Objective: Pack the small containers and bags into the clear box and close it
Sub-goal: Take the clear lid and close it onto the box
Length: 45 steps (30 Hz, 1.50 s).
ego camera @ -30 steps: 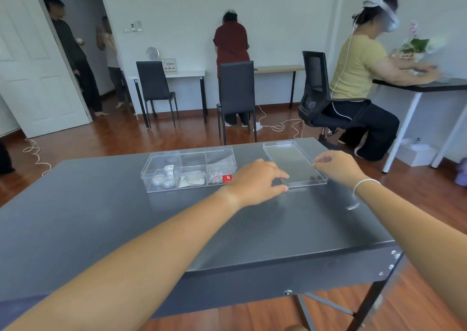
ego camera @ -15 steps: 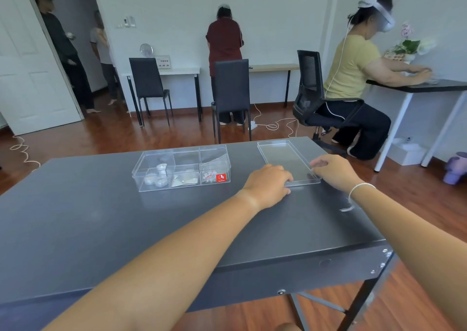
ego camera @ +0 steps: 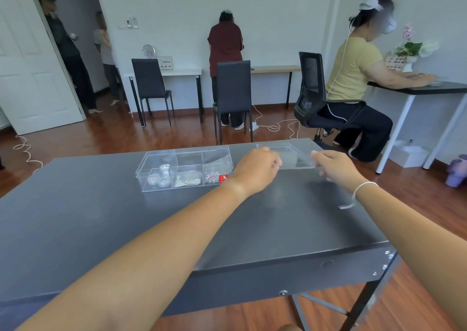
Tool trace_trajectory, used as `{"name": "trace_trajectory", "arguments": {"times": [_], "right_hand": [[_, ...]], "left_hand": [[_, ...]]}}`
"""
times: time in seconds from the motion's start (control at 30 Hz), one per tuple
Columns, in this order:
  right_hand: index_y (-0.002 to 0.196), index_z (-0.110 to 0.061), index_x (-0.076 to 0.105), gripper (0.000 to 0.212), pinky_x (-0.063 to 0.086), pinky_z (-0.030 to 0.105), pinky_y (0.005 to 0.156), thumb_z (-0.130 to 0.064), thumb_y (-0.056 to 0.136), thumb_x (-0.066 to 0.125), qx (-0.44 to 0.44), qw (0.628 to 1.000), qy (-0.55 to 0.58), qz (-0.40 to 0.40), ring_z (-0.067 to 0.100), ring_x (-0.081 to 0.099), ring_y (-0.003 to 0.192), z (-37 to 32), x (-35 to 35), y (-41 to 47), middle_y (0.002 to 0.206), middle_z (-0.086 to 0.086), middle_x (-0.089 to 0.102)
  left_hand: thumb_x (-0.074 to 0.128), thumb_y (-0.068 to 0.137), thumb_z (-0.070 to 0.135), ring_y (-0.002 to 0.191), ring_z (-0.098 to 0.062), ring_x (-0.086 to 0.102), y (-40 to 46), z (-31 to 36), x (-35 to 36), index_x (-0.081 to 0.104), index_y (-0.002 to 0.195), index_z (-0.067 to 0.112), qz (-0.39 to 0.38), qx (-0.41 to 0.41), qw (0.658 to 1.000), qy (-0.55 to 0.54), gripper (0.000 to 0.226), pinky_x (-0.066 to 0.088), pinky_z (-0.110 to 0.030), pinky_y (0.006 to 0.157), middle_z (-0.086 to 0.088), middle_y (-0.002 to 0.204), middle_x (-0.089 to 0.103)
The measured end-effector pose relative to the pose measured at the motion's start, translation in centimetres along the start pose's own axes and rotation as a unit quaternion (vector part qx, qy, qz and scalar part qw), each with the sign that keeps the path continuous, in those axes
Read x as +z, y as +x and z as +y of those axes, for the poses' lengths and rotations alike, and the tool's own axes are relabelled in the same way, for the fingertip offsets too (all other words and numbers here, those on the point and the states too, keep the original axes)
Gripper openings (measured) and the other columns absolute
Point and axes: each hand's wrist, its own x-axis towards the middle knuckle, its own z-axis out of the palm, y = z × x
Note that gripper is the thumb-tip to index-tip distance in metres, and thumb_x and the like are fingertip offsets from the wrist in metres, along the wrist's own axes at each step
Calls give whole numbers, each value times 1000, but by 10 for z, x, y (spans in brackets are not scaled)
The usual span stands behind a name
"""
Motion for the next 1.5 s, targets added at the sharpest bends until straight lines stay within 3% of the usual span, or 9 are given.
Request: {"name": "trace_trajectory", "arguments": {"times": [0.13,0.33,0.43,0.57,1.0,1.1,1.17,1.27,1.5], "right_hand": [[101,-18,60,20,40,23,53,-32,93,49,28,996,81,-9,13,47,59,-9,9,0,91,1,64],[131,-16,50,42,46,26,60,-30,91,54,56,982,178,-17,20,54,82,-24,29,2,116,1,53],[139,-21,39,51,48,34,76,-32,92,53,82,969,229,-42,26,52,104,-31,37,4,137,3,46],[143,-20,33,53,46,39,86,-30,94,50,85,951,276,-113,31,48,120,-40,51,3,138,5,43],[104,-14,58,15,51,24,70,-13,89,58,7,954,285,-89,18,59,82,-88,100,-13,96,5,67],[102,-12,60,13,53,22,67,-15,89,60,3,954,287,-86,17,62,74,-100,109,-15,83,0,67],[97,-14,61,9,53,20,60,-17,89,59,3,957,276,-92,16,62,69,-107,116,-16,82,-1,68],[97,-13,62,10,51,17,50,-19,88,61,9,960,263,-96,15,58,61,-115,125,-17,81,1,68],[87,-16,61,11,48,20,55,-26,86,64,43,975,199,-87,13,49,59,-120,142,-20,94,4,69]], "left_hand": [[48,90,12,92,-18,57,3,-12,-27,65,103,8,44,7,998,-45,22,40,-22,82,-10,105,60],[54,88,10,76,10,57,-4,-37,-75,67,99,13,70,-34,980,-185,16,42,-4,78,3,92,64],[53,90,9,88,-10,62,-13,-50,-100,65,101,13,57,-74,955,-282,16,54,-16,82,-1,95,64],[51,91,8,84,-12,65,-29,-68,-123,64,98,15,69,-102,918,-377,16,56,-17,77,2,95,63],[48,93,7,80,-20,63,-71,-128,-156,58,110,1,173,-198,838,-478,21,59,-25,75,-4,85,55],[51,92,10,81,-18,64,-80,-139,-161,62,93,0,190,-227,839,-457,15,59,-20,70,-5,101,59],[51,91,9,81,-19,64,-86,-149,-163,62,92,3,198,-254,837,-443,13,58,-18,65,-7,108,59],[51,90,10,79,-18,64,-95,-162,-165,59,111,3,195,-293,835,-424,24,57,-16,60,-7,89,62],[58,86,12,71,-17,61,-108,-180,-157,61,93,2,166,-370,833,-377,13,56,-16,53,-8,78,62]]}}
